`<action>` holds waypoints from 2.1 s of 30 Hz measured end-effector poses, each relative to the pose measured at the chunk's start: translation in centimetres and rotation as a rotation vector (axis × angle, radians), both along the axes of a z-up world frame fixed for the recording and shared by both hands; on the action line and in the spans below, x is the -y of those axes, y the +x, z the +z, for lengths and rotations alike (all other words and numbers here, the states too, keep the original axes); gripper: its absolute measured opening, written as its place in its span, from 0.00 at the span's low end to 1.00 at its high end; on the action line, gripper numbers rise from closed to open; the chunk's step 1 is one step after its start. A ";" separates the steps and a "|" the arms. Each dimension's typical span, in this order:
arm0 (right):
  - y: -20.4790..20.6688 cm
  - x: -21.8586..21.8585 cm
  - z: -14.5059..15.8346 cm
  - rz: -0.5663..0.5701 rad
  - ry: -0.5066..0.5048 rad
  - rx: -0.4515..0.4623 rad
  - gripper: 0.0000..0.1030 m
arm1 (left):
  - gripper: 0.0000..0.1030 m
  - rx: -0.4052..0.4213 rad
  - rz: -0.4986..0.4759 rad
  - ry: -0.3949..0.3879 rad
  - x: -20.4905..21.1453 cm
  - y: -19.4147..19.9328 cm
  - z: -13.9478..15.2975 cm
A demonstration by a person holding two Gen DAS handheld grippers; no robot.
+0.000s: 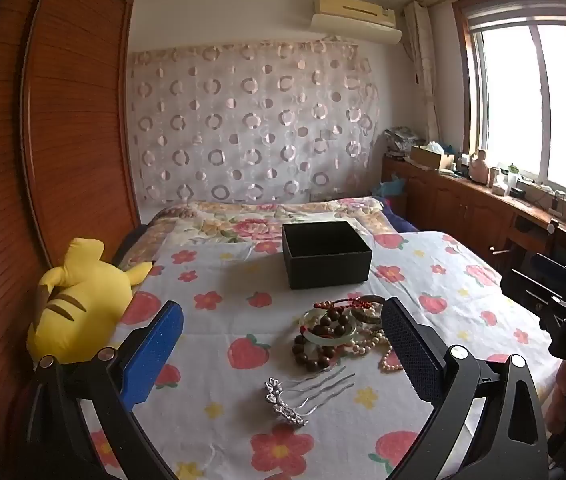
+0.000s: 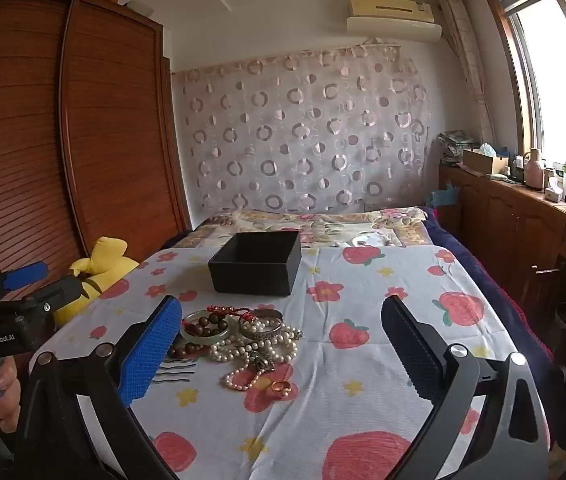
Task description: Organize jewelry
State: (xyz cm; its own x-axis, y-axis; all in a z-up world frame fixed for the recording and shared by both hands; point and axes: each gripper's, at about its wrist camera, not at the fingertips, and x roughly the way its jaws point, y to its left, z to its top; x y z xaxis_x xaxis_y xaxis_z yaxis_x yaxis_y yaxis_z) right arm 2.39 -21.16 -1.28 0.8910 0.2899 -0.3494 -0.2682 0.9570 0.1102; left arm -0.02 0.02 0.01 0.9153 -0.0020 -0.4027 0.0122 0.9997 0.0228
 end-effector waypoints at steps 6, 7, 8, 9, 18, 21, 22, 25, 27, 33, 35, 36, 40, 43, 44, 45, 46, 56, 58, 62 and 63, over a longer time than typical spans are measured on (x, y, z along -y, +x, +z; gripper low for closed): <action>-0.1 0.0 0.1 0.001 0.006 -0.004 0.98 | 0.93 0.004 -0.001 -0.004 0.0 0.0 0.0; -0.1 0.0 0.1 0.001 0.006 -0.002 0.98 | 0.93 0.004 -0.002 -0.003 -0.1 0.0 0.0; -0.1 0.0 0.1 0.001 0.006 -0.003 0.98 | 0.93 0.003 -0.002 -0.003 -0.1 0.0 0.0; -0.1 0.0 0.1 0.002 0.006 -0.003 0.98 | 0.93 0.003 -0.002 -0.004 -0.2 0.0 0.1; -0.2 0.0 0.1 0.001 0.008 0.000 0.98 | 0.93 0.005 -0.001 0.002 0.0 0.1 0.0; -0.2 0.0 0.1 0.001 0.007 0.001 0.98 | 0.93 0.009 0.001 0.000 0.0 0.0 0.0; -0.2 0.0 0.1 0.000 0.007 0.000 0.98 | 0.93 0.009 0.000 0.000 0.0 0.0 0.0; -0.1 0.0 0.1 0.001 0.008 -0.001 0.98 | 0.93 0.007 -0.002 -0.003 -0.1 0.0 0.1; -0.2 0.0 0.0 0.001 0.008 0.000 0.98 | 0.93 0.007 -0.002 -0.004 -0.3 0.0 0.1; -0.2 0.0 0.0 0.001 0.011 0.001 0.98 | 0.93 0.014 0.007 0.000 -0.1 0.0 0.0; -0.1 0.0 -0.1 0.002 0.008 -0.002 0.98 | 0.93 0.015 0.008 -0.001 -0.1 0.1 0.0; -0.2 0.0 -0.1 0.001 0.007 -0.002 0.98 | 0.93 0.014 0.006 0.002 0.0 0.0 0.0; -0.1 0.0 -0.1 0.001 0.008 -0.003 0.98 | 0.93 0.016 0.006 0.002 0.0 0.0 0.0; -0.1 0.0 -0.1 0.002 0.008 -0.002 0.98 | 0.93 0.017 0.006 0.003 0.0 0.0 0.0; -0.1 0.0 -0.1 0.002 0.008 -0.002 0.98 | 0.93 0.017 0.006 0.003 0.0 0.0 0.0; -0.1 0.1 -0.1 0.002 0.009 -0.002 0.98 | 0.93 0.018 0.005 0.002 0.0 0.1 0.0; -0.1 0.1 -0.1 0.002 0.009 -0.003 0.98 | 0.93 0.017 0.007 0.002 0.0 0.0 0.0; -0.2 0.1 0.0 0.002 0.010 -0.002 0.98 | 0.93 0.023 0.007 0.001 -0.4 -0.1 0.8; -0.3 0.1 0.0 0.002 0.010 -0.002 0.98 | 0.93 0.022 0.006 0.001 -0.4 0.0 1.0; -0.4 0.1 0.2 0.003 0.011 -0.001 0.98 | 0.93 0.026 0.010 0.001 -0.6 -0.3 1.3; -0.4 0.0 0.0 0.003 0.011 0.000 0.98 | 0.93 0.025 0.010 0.000 -0.6 -0.4 1.5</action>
